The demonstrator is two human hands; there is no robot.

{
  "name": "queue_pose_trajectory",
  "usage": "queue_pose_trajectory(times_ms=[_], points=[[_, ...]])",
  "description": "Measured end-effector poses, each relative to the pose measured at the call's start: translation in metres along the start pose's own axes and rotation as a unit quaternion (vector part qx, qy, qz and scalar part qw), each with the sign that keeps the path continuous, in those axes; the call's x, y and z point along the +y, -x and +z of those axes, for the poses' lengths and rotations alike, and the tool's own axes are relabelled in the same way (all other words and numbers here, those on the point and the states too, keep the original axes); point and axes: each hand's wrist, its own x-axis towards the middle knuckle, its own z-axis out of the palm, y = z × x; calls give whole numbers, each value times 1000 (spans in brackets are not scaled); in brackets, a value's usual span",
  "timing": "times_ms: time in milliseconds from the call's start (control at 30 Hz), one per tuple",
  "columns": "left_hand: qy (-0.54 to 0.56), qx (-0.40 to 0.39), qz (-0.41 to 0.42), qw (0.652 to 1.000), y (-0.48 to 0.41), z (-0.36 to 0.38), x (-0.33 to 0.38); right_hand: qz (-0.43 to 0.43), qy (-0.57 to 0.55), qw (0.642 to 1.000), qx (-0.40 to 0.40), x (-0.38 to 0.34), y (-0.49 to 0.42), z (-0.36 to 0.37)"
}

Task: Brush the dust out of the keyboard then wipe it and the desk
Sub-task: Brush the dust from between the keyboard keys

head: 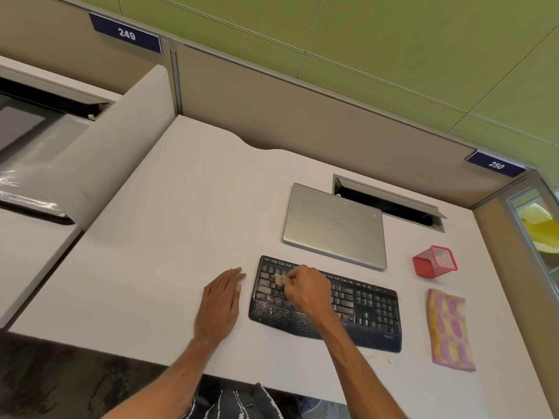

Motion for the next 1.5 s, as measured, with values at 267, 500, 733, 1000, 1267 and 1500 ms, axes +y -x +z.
queue_pose_trajectory(times_ms=[267, 500, 733, 1000, 1267, 1500], points=[[-3, 3, -1, 1000, 0, 1, 2, 1, 28, 999, -47, -2, 2, 9], [-5, -1, -3, 1000, 0, 0, 2, 18, 27, 999, -16, 2, -3, 1], [-4, -2, -3, 1000, 0, -1, 2, -5, 30, 997, -75, -3, -1, 6], [-3, -3, -3, 1000, -1, -1, 3, -9, 83, 996, -11, 2, 2, 4], [-3, -4, -4, 1000, -1, 0, 2, -26, 43, 999, 19, -9, 6, 12], [-5, -3, -1, 1000, -1, 1, 2, -12, 2, 1000, 16, -9, 3, 8]])
